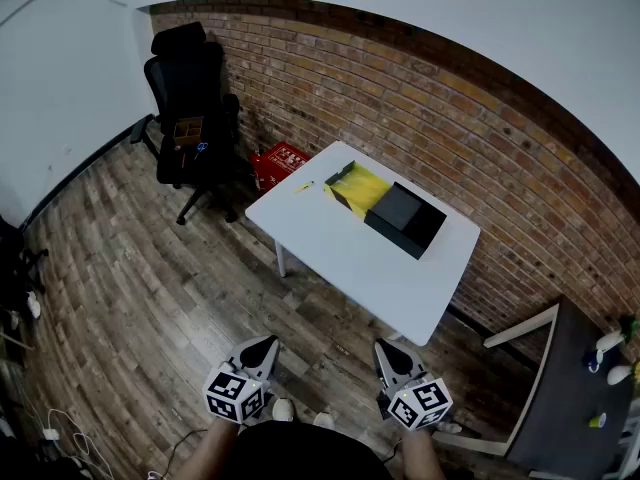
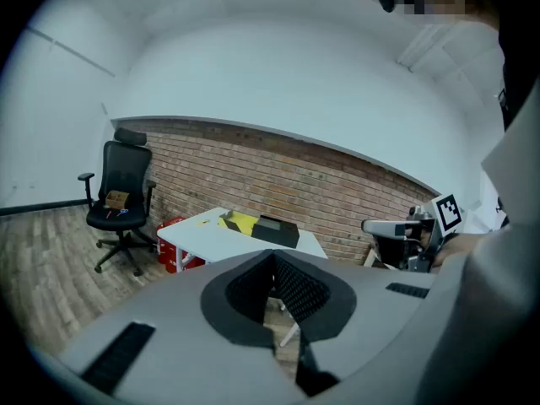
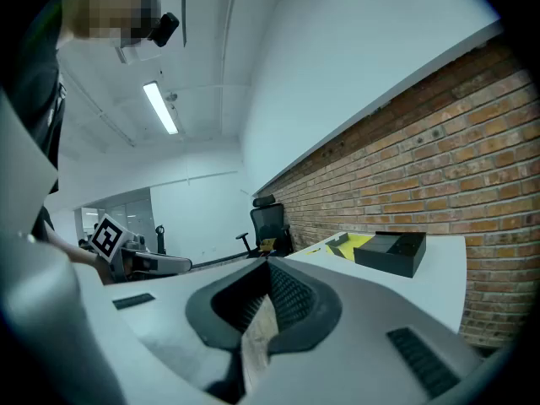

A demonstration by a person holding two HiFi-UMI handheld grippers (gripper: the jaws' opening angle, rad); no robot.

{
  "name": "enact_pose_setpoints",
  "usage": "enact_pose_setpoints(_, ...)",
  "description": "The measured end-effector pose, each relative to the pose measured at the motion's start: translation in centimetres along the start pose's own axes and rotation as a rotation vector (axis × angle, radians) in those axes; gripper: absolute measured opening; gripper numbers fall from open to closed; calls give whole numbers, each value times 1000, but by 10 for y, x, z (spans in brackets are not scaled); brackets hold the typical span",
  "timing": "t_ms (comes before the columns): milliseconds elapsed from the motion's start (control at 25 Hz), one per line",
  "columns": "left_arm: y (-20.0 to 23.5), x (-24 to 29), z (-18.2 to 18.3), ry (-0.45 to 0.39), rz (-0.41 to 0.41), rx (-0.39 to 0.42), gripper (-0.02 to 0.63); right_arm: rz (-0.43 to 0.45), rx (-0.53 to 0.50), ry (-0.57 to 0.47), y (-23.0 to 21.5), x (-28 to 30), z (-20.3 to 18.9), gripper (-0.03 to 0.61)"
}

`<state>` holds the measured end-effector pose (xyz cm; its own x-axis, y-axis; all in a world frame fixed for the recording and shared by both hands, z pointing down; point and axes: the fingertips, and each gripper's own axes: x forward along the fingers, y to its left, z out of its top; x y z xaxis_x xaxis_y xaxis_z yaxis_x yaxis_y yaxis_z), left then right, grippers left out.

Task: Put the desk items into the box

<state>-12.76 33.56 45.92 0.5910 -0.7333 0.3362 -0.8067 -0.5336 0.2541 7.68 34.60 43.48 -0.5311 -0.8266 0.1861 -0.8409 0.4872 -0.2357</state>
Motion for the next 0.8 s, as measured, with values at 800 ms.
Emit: enact_pose_setpoints(800, 49, -11, 5, -1, -42, 15, 14, -61, 41, -15, 25, 24, -5, 23)
